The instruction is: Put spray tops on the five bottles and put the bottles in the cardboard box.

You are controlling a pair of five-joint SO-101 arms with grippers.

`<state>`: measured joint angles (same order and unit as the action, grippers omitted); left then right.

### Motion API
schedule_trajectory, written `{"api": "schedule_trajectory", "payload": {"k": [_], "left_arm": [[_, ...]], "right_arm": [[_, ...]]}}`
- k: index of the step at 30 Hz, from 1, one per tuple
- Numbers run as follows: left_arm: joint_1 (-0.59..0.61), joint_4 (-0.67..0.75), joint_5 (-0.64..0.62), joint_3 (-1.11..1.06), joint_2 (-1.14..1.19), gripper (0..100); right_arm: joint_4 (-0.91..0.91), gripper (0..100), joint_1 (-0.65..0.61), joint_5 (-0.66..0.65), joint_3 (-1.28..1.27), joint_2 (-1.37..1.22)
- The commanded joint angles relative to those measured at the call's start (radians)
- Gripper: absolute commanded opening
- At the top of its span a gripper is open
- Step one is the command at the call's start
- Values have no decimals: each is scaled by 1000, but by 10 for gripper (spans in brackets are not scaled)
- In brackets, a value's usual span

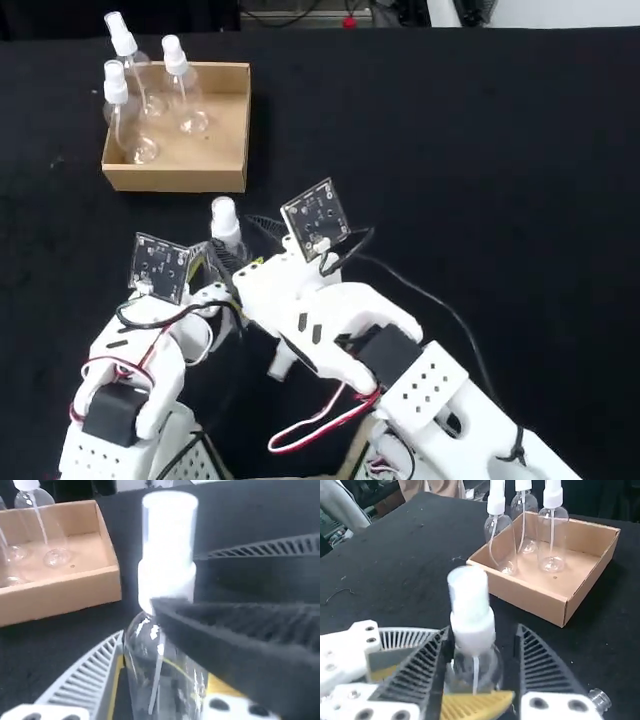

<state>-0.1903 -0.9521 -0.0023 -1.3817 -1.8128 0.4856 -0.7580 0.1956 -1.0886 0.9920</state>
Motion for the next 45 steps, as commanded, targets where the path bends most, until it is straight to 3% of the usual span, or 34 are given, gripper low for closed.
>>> {"api": "schedule_trajectory", "payload": {"k": [1,5,10,18,24,29,34,45], "left_arm": [[24,34,-12,56,-11,181],[24,34,-11,56,-11,181],[27,44,-11,56,-11,181],[110,121,-17,48,-11,181],[113,244,-11,48,-3,181],[137,427,-11,4,0,184],[136,562,52,-8,48,184],[139,987,63,197,669,184]], "right_arm": [[12,177,2,-9,10,33],[71,177,8,-12,71,33],[295,178,12,-140,243,33],[443,177,206,-172,367,177],[402,165,328,-172,159,223],[272,11,341,-170,-24,214],[209,50,339,-160,-134,216],[71,52,341,-107,-259,209]]}}
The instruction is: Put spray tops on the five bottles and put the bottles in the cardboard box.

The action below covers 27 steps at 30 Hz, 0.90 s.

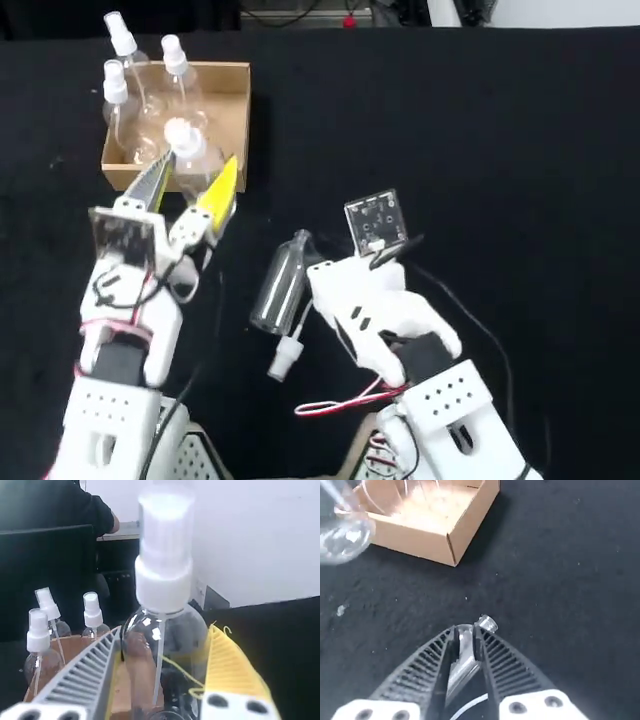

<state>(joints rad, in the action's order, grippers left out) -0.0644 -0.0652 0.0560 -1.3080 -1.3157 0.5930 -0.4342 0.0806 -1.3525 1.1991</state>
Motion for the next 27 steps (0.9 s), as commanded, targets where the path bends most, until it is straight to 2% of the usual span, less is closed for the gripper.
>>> {"api": "schedule_trajectory", "payload": {"k": [1,9,17,27], "left_arm": [[13,126,6,151,235,184],[15,345,8,289,617,184],[102,628,0,249,752,184],[113,644,0,229,763,185]], "right_arm": [[-35,52,17,8,5,2],[-35,52,17,2,5,4],[-37,52,17,2,5,2],[-38,52,17,2,5,2]]}}
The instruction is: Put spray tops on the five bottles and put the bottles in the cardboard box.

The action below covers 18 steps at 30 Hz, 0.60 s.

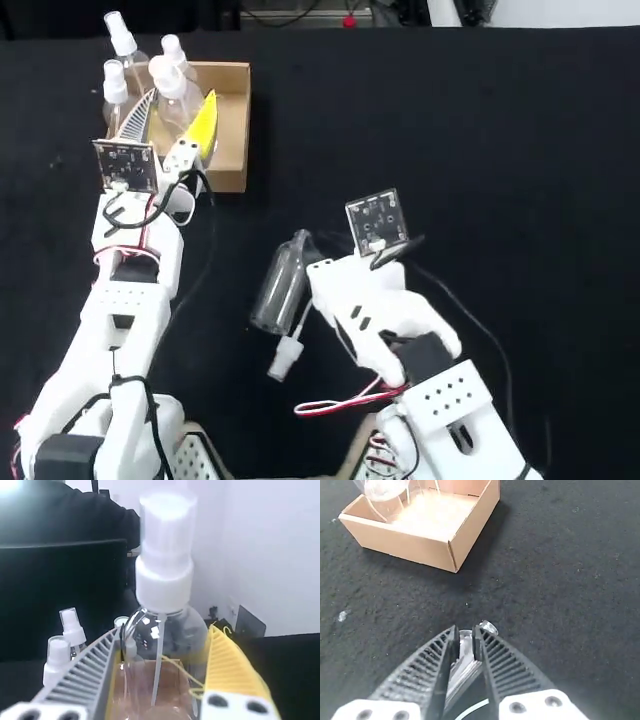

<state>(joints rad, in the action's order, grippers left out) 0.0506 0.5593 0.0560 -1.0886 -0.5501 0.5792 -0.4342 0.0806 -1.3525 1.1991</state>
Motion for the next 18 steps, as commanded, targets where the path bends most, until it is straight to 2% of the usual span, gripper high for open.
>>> {"api": "schedule_trajectory", "payload": {"k": [1,5,12,18], "left_arm": [[-2,20,0,12,-3,185],[-25,20,0,41,20,185],[-41,28,0,183,207,185],[-41,28,-2,199,236,185]], "right_arm": [[-25,52,17,2,5,2],[-25,52,17,2,5,2],[-23,52,17,0,5,2],[-23,52,20,0,7,2]]}}
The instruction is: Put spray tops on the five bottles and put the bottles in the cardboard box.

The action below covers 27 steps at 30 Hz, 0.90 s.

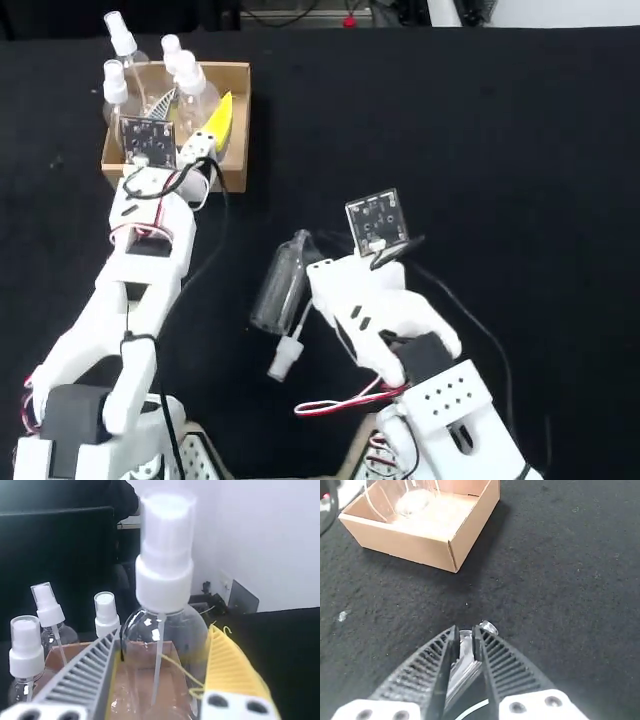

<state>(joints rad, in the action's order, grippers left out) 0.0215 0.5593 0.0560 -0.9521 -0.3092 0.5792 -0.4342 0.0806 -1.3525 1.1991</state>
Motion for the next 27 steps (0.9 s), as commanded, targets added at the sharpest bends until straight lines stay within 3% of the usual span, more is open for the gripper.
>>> {"api": "schedule_trajectory", "payload": {"k": [1,10,19,27], "left_arm": [[-12,28,-2,64,-5,185],[-10,28,-2,82,2,185],[-10,31,-2,236,183,185],[-4,241,0,220,295,185]], "right_arm": [[-23,52,20,0,5,2],[-23,52,20,0,5,1],[-21,52,20,0,4,1],[-21,52,20,0,4,1]]}}
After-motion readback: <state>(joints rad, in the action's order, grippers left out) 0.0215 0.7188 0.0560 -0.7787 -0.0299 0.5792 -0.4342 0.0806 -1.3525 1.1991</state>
